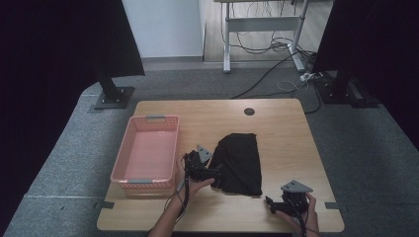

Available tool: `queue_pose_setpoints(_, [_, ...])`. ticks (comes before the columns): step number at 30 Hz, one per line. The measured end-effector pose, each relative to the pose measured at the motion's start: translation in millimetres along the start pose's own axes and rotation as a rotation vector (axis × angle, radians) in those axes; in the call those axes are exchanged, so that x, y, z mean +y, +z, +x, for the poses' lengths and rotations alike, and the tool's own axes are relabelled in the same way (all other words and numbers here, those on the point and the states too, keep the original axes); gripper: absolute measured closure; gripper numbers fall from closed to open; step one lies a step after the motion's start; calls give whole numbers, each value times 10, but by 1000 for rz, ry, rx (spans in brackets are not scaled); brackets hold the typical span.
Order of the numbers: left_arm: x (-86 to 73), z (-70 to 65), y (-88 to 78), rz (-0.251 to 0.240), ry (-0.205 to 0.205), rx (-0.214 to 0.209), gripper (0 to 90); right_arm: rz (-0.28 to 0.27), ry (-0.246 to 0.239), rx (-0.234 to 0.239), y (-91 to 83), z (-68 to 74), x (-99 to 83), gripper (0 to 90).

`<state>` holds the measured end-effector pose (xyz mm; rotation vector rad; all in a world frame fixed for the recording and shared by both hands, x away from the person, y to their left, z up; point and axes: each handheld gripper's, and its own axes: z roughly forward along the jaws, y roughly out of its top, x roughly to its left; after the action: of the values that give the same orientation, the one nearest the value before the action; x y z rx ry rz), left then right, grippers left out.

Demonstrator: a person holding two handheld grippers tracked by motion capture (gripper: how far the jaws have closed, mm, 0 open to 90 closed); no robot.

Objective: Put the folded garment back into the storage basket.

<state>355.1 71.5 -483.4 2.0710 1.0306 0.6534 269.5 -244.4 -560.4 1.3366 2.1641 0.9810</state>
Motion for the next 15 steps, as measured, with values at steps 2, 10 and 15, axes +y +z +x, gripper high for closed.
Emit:
queue_pose_setpoints(2, [12,-4,15,-2,-2,-2,116,0,-1,0,0,-1,0,119])
queue_pose_setpoints(10, [51,-2,91,-9,-10,-19,115,0,-1,1,1,-2,2,119])
queue_pose_setpoints(15, [48,29,129,-6,-14,-21,115,0,-1,1,1,0,1,119])
